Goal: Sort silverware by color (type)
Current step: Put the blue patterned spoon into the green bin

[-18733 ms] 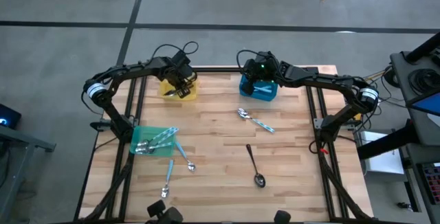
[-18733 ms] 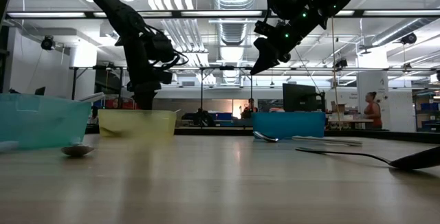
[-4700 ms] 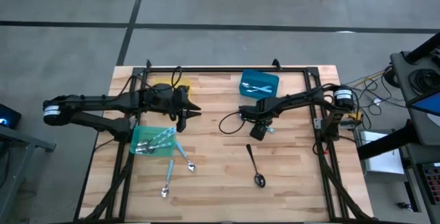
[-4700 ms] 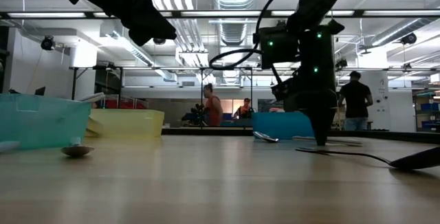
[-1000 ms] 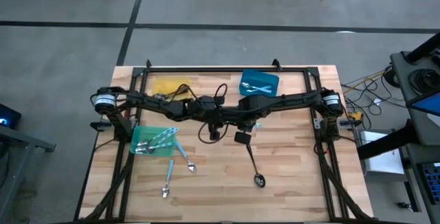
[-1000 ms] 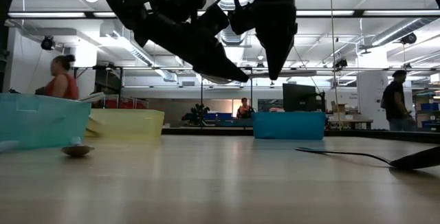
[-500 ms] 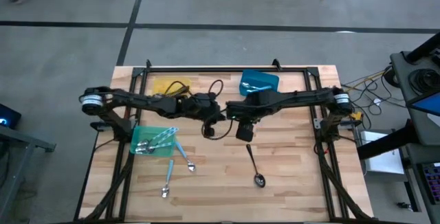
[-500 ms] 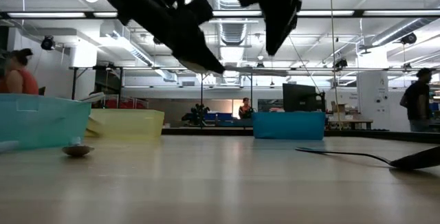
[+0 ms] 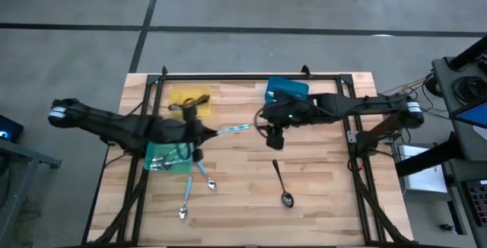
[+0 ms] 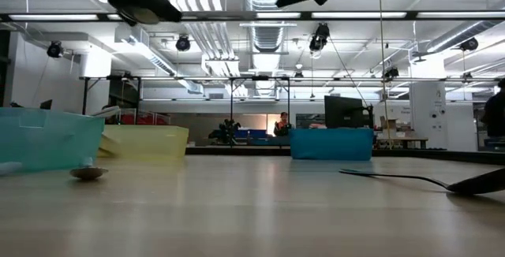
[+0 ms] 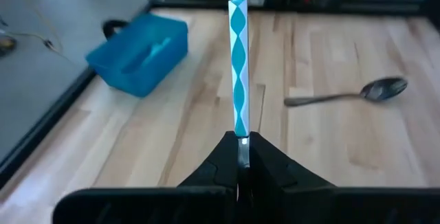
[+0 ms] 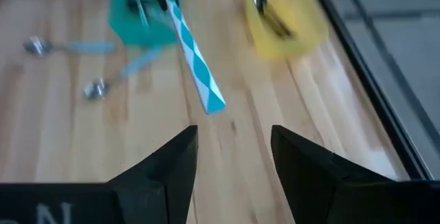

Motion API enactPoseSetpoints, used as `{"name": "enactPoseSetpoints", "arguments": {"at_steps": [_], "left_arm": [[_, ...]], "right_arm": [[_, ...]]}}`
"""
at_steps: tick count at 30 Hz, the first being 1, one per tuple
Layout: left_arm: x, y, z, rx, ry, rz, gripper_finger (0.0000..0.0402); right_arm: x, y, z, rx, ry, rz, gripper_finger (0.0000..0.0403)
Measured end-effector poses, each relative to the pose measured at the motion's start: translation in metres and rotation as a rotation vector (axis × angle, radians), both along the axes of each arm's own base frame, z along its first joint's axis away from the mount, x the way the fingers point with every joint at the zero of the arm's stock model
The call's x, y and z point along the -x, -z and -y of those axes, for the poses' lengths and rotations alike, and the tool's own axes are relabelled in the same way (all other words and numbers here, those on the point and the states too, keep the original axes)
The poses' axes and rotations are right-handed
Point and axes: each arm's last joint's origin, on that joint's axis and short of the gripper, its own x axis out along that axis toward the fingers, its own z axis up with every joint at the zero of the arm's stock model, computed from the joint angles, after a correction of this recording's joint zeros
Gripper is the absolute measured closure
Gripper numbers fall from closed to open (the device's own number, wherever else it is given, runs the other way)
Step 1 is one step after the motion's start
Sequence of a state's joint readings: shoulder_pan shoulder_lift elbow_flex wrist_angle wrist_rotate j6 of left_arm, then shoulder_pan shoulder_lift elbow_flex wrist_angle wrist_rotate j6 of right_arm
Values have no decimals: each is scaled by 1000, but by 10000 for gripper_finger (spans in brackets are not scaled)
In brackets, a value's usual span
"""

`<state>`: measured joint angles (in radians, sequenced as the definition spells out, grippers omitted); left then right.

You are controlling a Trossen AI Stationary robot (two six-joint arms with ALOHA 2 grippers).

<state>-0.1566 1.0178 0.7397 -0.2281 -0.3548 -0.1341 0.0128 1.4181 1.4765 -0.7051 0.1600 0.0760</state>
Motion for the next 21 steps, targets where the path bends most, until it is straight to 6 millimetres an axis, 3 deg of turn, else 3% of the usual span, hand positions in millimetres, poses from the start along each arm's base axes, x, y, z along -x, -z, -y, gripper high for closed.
{"name": "enactPoseSetpoints", "arguments": {"at_steps": [3,7,11,21], "left_arm": [[21,-2,12,-6,-40,67,401],[42,1,25,-29,-28,112,401],[58,3,32,-17,13,127,401],[66,7,36,-25,28,127,401]], "right_arm": [[-2,15,-1,11,-24,156,227],[-12,51,-4,34,-165,370,227],[-22,79,-4,47,-172,553,227],[-61,106,-6,48,-281,691,227]]}}
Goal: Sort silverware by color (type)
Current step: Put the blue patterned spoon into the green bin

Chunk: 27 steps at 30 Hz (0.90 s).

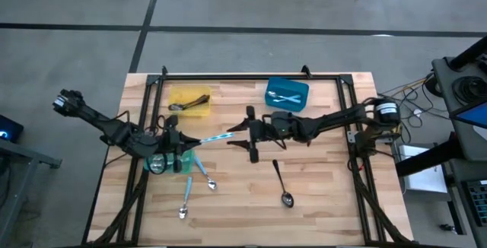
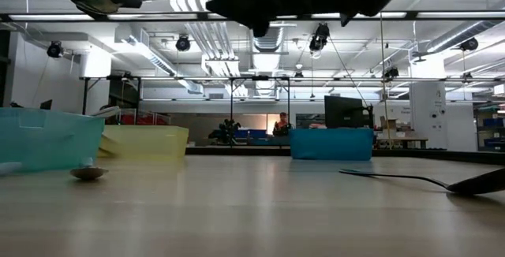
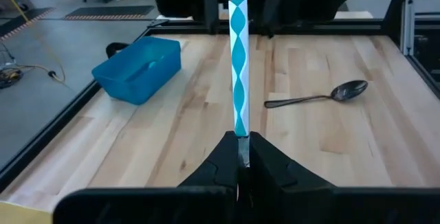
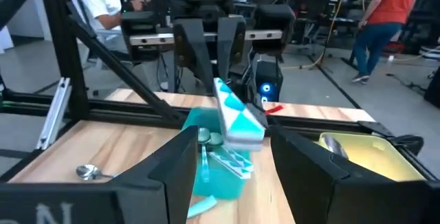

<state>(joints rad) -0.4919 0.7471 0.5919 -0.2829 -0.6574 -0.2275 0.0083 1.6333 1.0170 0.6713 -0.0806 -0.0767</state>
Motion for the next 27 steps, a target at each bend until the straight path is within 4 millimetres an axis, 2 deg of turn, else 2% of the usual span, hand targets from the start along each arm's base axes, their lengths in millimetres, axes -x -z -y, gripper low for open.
{"name": "enactPoseSetpoints", "arguments": {"at_steps": [7,15,21,27], "left_arm": [[2,-3,-1,-11,-2,-2,401],[3,-3,-1,-19,4,-8,401],[3,-4,-1,-21,8,-7,401],[3,-4,0,-21,13,-7,401]], "right_arm": [[-25,-4,-2,30,-71,25,227],[-30,-10,-3,41,-85,47,242],[-30,-8,-2,47,-78,42,286],[-30,-8,-2,56,-73,41,349]]}}
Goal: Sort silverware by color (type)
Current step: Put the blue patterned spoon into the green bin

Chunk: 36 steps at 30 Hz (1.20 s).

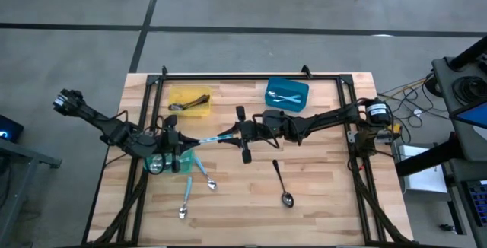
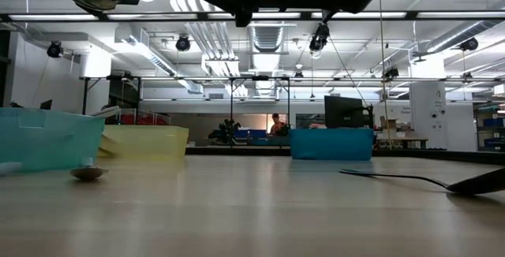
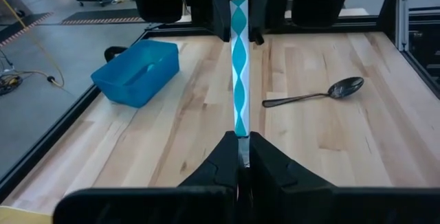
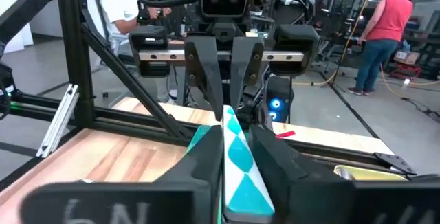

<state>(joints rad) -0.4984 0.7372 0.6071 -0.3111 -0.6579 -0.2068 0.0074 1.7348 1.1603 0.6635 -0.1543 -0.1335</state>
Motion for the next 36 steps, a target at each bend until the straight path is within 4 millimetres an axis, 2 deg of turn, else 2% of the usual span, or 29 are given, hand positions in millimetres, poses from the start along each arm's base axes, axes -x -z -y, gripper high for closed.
{"name": "enactPoseSetpoints", "arguments": {"at_steps": [2,5,13,17,20,25,31,36], "left_arm": [[0,0,0,-2,0,-1,401],[0,0,0,-1,-1,-1,393],[0,-1,-1,5,-20,5,339],[1,-8,-2,-10,-27,2,314],[4,-21,-4,-47,-71,3,297],[10,-53,-9,-124,-131,35,280],[17,-91,-14,-138,-147,118,280],[22,-109,-17,-129,-146,160,283]], "right_arm": [[0,0,0,9,0,1,363],[0,0,0,12,0,0,363],[0,4,1,8,-2,-39,363],[0,4,1,-6,-2,-41,363],[-3,2,1,-12,-2,-79,363],[-21,-3,0,-10,-2,-129,363],[-48,0,0,-9,-1,-244,363],[-70,7,0,-9,-1,-273,363]]}}
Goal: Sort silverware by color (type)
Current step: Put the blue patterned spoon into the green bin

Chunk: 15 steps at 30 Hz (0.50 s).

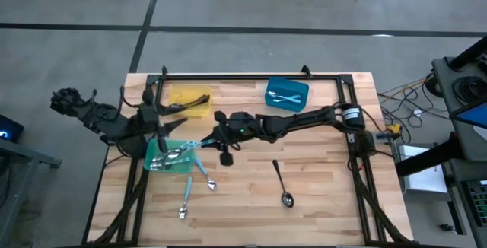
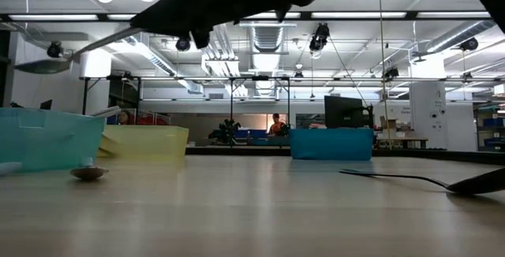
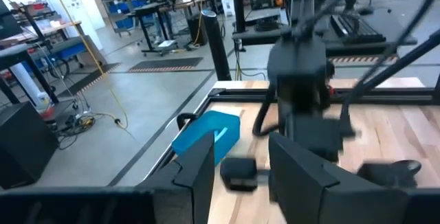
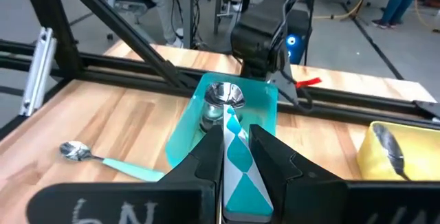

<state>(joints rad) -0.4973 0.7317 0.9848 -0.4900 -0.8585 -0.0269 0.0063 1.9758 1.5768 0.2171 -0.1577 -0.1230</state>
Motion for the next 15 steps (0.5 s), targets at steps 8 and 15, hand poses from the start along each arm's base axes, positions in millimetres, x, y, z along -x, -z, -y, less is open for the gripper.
{"name": "enactPoseSetpoints", "arguments": {"at_steps": [8,15], "left_arm": [[3,-3,-1,4,0,7,283],[2,-2,-1,2,1,3,284]], "right_arm": [[-30,17,0,-7,2,-30,363],[-53,34,0,21,-10,-71,363]]}}
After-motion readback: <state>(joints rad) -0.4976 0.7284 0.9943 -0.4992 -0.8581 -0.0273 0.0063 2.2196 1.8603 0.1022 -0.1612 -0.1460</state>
